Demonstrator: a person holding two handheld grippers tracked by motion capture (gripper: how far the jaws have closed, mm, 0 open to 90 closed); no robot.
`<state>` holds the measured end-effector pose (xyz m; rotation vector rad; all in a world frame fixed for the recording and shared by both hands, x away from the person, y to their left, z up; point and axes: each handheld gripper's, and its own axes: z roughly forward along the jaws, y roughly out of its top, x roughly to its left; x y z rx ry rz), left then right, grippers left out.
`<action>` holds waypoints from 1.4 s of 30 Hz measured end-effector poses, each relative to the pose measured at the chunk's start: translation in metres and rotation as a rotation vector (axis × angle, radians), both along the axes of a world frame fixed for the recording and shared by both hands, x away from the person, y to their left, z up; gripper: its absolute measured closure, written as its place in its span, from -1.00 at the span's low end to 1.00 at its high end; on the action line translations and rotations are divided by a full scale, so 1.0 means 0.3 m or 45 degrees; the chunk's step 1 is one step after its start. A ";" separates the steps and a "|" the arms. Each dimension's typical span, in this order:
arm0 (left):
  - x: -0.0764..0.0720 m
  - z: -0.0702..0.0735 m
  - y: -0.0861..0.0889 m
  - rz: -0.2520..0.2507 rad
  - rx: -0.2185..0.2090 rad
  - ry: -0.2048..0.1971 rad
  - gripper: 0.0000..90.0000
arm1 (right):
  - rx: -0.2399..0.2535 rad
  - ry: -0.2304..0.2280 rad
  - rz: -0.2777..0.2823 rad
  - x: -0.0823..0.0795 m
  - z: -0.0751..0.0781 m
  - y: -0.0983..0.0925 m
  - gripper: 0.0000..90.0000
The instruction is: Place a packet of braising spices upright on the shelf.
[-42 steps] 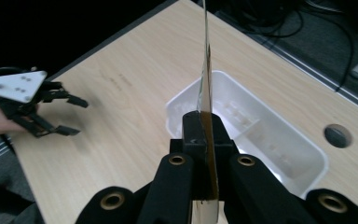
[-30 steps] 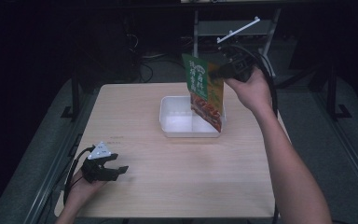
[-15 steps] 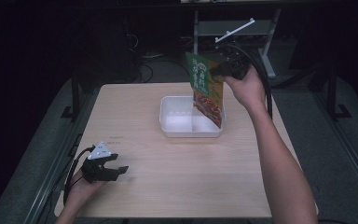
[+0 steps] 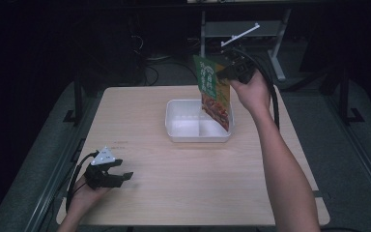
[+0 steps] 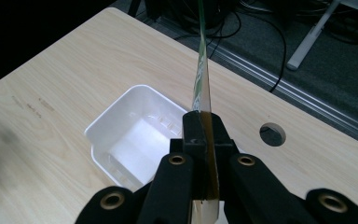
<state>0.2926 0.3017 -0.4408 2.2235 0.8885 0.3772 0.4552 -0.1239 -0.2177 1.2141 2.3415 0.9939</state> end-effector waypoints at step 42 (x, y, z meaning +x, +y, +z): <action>-0.003 0.002 -0.006 -0.009 -0.014 0.000 -0.29 | 0.013 -0.074 -0.018 0.020 -0.172 -0.023 0.99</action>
